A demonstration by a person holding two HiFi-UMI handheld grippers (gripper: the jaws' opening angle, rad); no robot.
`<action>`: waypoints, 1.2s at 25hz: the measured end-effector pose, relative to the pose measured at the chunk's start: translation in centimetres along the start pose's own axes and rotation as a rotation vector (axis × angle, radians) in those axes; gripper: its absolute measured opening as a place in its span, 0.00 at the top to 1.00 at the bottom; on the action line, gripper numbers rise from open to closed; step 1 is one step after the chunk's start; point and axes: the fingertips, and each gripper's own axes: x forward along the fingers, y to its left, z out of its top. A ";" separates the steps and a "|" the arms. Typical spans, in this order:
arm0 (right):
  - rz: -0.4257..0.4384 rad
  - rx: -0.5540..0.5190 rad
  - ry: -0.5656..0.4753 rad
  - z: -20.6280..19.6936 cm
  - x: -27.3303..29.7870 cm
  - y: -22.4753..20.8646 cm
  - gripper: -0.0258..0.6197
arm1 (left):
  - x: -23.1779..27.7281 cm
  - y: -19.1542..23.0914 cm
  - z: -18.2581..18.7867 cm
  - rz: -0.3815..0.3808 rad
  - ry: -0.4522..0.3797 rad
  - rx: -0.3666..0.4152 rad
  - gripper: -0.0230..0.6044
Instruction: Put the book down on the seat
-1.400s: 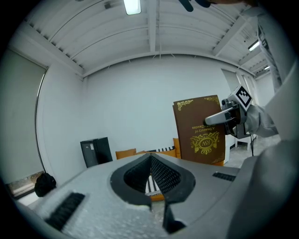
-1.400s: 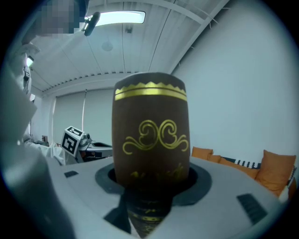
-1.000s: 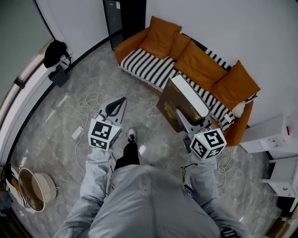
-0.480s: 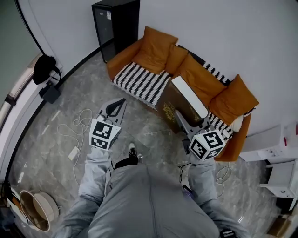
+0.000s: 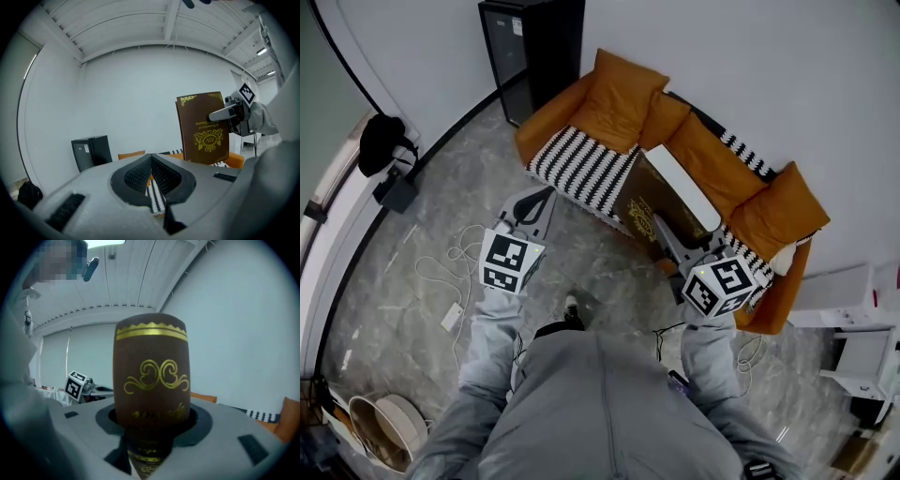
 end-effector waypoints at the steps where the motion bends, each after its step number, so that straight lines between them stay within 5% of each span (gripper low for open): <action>1: -0.004 0.006 0.002 -0.1 0.7 -0.2 0.58 | 0.3 0.5 -0.2 -0.004 0.002 -0.002 0.92; 30: -0.045 0.067 0.026 -1.4 14.8 -5.7 0.58 | 11.1 11.3 -4.9 -0.060 0.072 -0.041 0.92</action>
